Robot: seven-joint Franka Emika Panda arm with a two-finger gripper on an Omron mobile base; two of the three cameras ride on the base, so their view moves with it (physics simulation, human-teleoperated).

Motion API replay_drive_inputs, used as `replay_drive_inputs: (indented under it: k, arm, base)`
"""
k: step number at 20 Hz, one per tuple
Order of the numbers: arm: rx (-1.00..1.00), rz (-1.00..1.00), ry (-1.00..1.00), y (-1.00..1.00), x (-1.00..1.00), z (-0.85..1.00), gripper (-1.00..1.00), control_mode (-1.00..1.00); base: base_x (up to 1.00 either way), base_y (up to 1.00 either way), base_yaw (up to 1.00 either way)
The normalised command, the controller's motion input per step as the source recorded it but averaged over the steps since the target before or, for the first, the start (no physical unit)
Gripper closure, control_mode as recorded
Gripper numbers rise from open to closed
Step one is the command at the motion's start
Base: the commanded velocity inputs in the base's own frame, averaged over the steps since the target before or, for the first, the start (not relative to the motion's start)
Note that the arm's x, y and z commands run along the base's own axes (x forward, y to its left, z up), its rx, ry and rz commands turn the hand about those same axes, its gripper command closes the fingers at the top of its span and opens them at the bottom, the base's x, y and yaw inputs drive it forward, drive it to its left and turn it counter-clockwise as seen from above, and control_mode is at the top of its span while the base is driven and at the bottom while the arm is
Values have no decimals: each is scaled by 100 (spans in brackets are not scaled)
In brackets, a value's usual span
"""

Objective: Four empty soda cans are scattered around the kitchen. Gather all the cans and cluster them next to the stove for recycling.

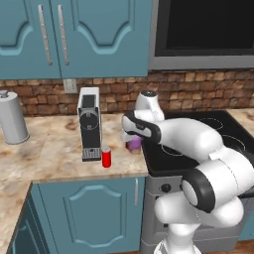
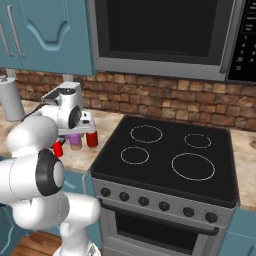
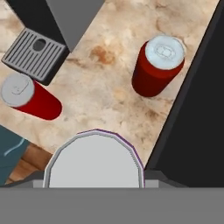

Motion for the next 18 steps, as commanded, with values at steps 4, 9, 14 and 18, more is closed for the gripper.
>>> replay_drive_inputs:
  k: [4,9,14,18]
  arm:
    - [0,0,0,8,34,-27,100,-100]
    - [-1,0,0,8,33,-31,100,-100]
    - [0,0,0,2,28,-26,100,-100]
    - [0,0,0,0,26,-19,100,-100]
  base:
    - [0,0,0]
    - [0,0,0]
    - [0,0,0]
    - [0,0,0]
